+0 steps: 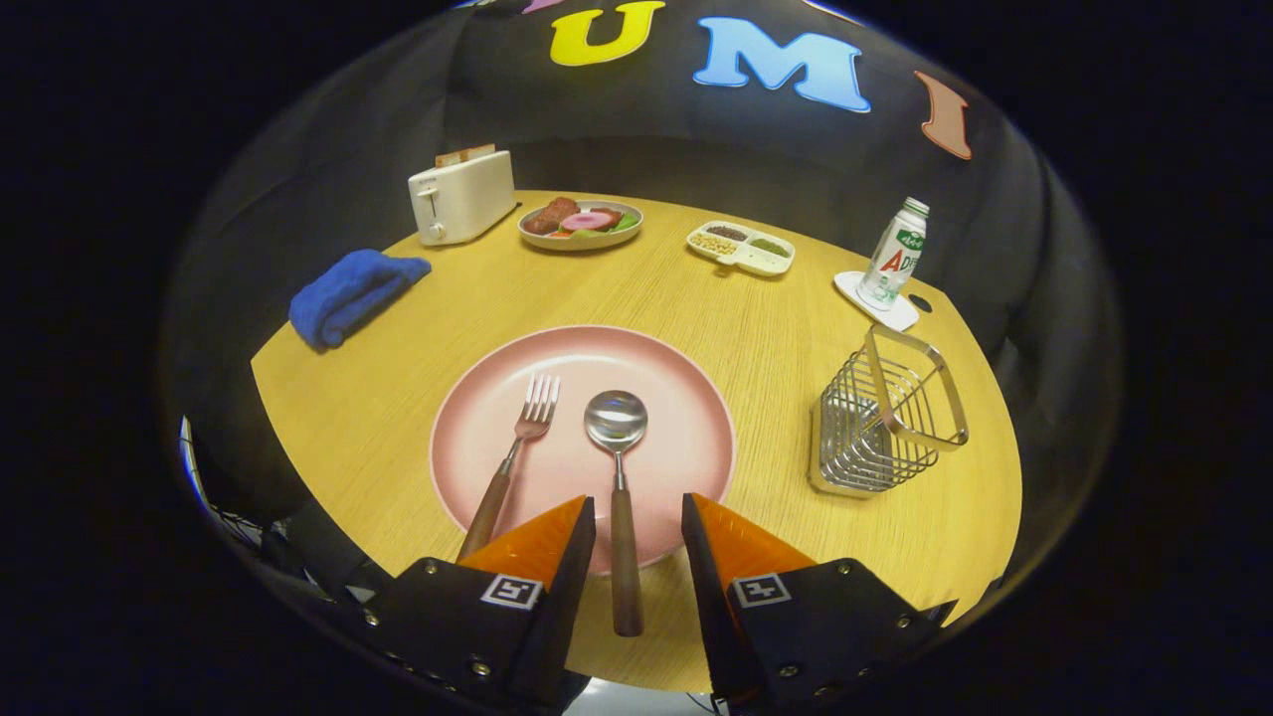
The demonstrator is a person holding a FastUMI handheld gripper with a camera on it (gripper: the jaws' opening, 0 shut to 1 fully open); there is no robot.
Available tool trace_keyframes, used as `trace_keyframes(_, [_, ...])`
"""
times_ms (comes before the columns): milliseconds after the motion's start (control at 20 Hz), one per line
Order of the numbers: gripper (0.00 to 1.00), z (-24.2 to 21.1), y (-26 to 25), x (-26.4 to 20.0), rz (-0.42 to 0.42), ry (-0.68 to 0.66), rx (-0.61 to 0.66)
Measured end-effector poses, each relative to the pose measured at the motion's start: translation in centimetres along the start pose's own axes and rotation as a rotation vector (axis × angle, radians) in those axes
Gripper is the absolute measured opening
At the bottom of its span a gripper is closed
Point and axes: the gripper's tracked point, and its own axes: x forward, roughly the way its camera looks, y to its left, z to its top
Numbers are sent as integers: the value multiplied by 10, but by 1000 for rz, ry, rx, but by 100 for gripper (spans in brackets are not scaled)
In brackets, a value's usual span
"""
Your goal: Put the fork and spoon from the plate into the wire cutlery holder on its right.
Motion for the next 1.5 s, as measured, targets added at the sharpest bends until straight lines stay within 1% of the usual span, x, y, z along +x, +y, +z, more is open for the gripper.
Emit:
trace_keyframes(50, [55, -1, 1, 3, -4, 14, -9])
trace_keyframes(100, [23, -4, -2, 7, -6, 26, -13])
trace_keyframes(250, [22, -10, 7, 18, 27, 63, -11])
trace_keyframes(300, [22, 0, 2, -13, -1, 65, -2])
trace_keyframes(350, [9, -8, 0, 19, -14, 71, -5])
trace_keyframes(400, [9, -7, -1, 13, -6, 78, 3])
trace_keyframes(550, [9, -4, 3, 14, 25, 80, 47])
trace_keyframes(850, [9, 8, -4, 1, 23, 40, 108])
trace_keyframes(1000, [9, 25, -12, -11, 24, -7, 159])
trace_keyframes(1250, [9, 54, -48, -35, -24, -83, 221])
trace_keyframes(1400, [9, 68, -85, -53, -85, -123, 279])
trace_keyframes(1500, [9, 69, -111, -64, -131, -133, 325])
